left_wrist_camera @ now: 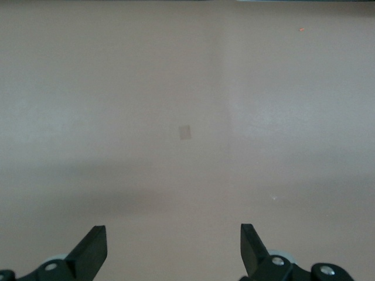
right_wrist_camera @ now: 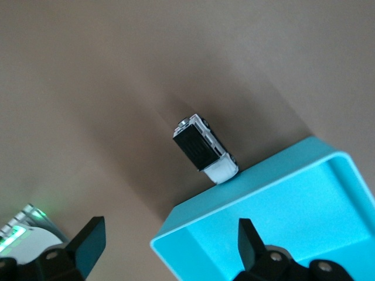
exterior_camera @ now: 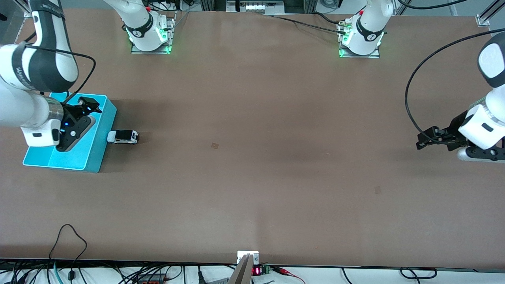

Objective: Wind and store white jeep toy
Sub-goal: 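Lower the right gripper onto the jeep beside the bin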

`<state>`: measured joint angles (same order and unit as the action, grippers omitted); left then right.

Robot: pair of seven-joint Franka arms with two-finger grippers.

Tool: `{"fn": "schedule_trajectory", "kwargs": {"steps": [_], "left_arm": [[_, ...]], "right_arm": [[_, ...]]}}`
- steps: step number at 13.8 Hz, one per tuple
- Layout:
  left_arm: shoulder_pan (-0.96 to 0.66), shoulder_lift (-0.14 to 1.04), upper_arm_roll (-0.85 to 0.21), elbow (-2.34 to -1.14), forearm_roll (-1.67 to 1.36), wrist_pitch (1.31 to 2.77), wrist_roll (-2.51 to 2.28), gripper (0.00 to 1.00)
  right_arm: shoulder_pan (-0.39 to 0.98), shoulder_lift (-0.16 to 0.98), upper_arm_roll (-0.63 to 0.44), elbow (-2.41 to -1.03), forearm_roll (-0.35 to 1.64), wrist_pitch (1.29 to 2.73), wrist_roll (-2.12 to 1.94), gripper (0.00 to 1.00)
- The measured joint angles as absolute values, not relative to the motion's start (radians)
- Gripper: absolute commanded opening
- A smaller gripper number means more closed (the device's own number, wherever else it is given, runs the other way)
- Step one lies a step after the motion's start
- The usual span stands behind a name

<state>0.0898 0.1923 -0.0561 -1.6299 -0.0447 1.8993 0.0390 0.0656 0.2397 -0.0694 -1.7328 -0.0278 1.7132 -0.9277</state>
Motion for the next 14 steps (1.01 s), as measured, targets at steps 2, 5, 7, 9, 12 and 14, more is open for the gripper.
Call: {"fn": "schedule_trajectory", "kwargs": {"steps": [2, 5, 7, 9, 12, 14], "left_arm": [[0.077, 0.173, -0.039, -1.619, -0.045, 1.877, 0.021, 1.00], [0.076, 0.137, -0.033, -1.612, -0.045, 1.818, 0.013, 1.00], [0.076, 0.117, -0.032, -1.611, -0.045, 1.793, -0.003, 1.00], [0.070, 0.095, -0.034, -1.611, -0.045, 1.762, -0.055, 1.00], [0.060, 0.062, -0.047, -1.611, -0.045, 1.734, -0.075, 1.00], [0.061, 0.051, -0.042, -1.612, -0.045, 1.724, -0.068, 1.00]], "right_arm": [[0.079, 0.240, -0.069, -1.776, -0.045, 1.769, -1.014, 1.00], [0.122, 0.235, -0.066, -1.859, -0.082, 1.860, -1.060, 1.00], [0.141, 0.220, -0.066, -1.942, -0.092, 1.943, -1.073, 1.00], [0.143, 0.199, -0.066, -2.014, -0.099, 2.014, -1.093, 1.00], [0.142, 0.184, -0.068, -2.075, -0.101, 2.114, -1.198, 1.00], [0.136, 0.183, -0.066, -2.117, -0.101, 2.191, -1.279, 1.00]]}}
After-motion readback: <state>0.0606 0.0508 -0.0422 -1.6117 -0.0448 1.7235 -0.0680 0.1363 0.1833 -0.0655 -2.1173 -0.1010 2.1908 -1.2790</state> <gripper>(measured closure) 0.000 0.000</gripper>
